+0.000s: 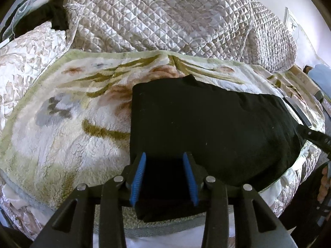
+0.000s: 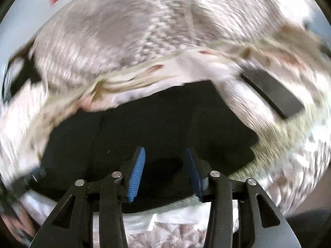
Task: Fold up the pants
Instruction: 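Move the right gripper to the pants end and close on it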
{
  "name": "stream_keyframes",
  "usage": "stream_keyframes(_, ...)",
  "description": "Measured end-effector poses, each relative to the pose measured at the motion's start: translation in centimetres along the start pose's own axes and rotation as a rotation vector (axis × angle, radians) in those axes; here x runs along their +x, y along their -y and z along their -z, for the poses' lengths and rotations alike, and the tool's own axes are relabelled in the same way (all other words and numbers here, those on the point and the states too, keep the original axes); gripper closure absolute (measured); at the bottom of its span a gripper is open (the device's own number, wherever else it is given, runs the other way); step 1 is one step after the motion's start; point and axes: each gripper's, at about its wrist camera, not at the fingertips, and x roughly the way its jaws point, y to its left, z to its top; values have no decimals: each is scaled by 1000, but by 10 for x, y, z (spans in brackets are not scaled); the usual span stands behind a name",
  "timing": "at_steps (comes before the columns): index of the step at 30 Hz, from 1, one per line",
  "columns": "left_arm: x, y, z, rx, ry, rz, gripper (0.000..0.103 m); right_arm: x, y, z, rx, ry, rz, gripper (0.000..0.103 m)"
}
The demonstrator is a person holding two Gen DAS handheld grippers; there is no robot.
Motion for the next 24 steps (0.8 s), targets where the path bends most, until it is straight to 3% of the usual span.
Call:
stream_keyframes(5, 0, -1, 0, -1, 0, 1, 62, -14, 21, 9, 140, -19, -1, 46)
stream_keyframes(9, 0, -1, 0, 1, 1, 1, 62, -6, 34, 13, 225, -72, 21, 45)
stream_keyframes(12, 0, 0, 0, -4, 1, 0, 62, 6, 41, 16, 254, -106, -10, 45)
stream_keyframes(21, 0, 0, -1, -2, 4, 0, 61, 24, 54, -4, 313, -39, -10, 44)
stream_keyframes(24, 0, 0, -1, -3, 5, 2, 60, 25, 45, -14, 259, -9, 8, 45)
